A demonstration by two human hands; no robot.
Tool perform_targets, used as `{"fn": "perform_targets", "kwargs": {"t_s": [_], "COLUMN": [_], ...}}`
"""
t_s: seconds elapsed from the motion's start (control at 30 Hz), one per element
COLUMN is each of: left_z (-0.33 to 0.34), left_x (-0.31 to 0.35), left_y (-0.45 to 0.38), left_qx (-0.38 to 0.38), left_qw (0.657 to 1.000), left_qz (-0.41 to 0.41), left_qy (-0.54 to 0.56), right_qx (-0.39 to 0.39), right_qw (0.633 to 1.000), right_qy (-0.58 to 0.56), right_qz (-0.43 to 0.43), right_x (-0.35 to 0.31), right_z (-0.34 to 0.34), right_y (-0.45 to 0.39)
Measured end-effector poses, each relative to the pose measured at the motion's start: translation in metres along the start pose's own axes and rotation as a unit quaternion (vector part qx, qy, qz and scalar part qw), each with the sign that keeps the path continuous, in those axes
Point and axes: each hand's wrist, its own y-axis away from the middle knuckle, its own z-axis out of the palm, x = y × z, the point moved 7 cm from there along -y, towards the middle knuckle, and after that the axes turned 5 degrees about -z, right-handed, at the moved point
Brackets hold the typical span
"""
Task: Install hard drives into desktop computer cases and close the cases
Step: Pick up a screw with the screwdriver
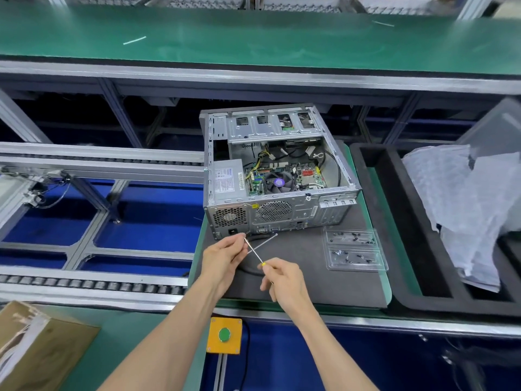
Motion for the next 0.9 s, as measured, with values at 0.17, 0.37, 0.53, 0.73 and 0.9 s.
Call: {"fn": "perform_targets", "kwargs": {"t_s": [0.17, 0.37, 0.53, 0.73, 0.9], "left_z": [0.001, 0.001, 0.008, 0.015, -0.003], "left_x": [-0.005, 0.0, 0.006, 0.005, 0.025], "left_y": [-0.007, -0.013, -0.016, -0.014, -0.009], "left_qx": [-0.013, -0.01, 0.037, 0.009, 0.114], "left_qw": [0.997, 0.983, 0.973, 0.983, 0.896], "left_qz": [-0.032, -0.093, -0.107, -0.073, 0.122], "left_qy": [-0.073, -0.161, -0.201, -0.17, -0.412], "right_qx": [0.004, 0.026, 0.07, 0.078, 0.081], "right_qw": [0.999, 0.979, 0.958, 0.985, 0.985], "right_qy": [0.029, 0.196, 0.257, 0.146, 0.151], "right_qz": [-0.016, -0.053, -0.103, -0.041, -0.016], "right_x": [0.009, 0.011, 0.003, 0.016, 0.02], "right_z": [-0.005, -0.008, 0.006, 0.009, 0.005], "right_y": [0.0, -0.002, 0.005, 0.001, -0.004]}}
